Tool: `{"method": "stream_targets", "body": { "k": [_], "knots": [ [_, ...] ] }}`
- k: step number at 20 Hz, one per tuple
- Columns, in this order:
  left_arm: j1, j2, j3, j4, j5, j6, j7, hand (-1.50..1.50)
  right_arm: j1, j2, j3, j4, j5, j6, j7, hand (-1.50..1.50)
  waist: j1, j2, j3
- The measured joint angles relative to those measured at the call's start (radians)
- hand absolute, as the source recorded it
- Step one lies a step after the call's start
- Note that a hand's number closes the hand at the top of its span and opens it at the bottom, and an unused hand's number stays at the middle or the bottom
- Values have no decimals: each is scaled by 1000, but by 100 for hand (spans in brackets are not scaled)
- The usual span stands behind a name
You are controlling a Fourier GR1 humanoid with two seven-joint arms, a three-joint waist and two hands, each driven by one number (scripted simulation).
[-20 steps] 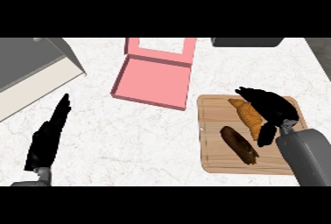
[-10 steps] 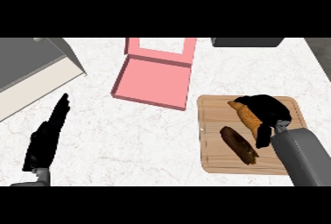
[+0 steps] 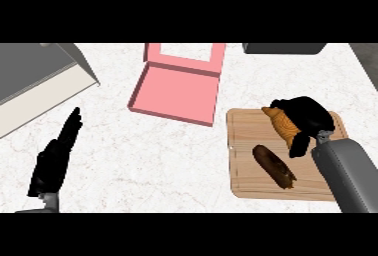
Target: Pick the croissant from the cutting board and place it in the cardboard box
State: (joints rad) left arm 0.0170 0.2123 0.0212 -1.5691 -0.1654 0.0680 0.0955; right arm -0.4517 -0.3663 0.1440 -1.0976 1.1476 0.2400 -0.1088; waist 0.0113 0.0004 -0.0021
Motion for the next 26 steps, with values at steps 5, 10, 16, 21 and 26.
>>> {"method": "stream_targets", "body": {
  "k": [5,10,16,21,26],
  "knots": [
    [-48,-15,-26,11,-12,-5,3,0,-197,-41,-39,190,-39,-26,-202,150,49,22,4],
    [-70,-24,-42,16,-25,-5,7,0,-356,-70,-85,390,-55,-100,-361,150,73,31,5],
    [-84,-14,-24,46,-15,-18,-6,0,-526,-99,-157,583,-77,-178,-481,150,65,27,5],
    [-69,-24,-27,43,-21,-8,-13,0,-629,-94,-252,660,-189,-105,-622,150,57,22,4],
    [-57,-24,-20,42,-17,-9,-11,0,-719,-71,-336,705,-304,20,-732,150,45,16,4]
  ]
}}
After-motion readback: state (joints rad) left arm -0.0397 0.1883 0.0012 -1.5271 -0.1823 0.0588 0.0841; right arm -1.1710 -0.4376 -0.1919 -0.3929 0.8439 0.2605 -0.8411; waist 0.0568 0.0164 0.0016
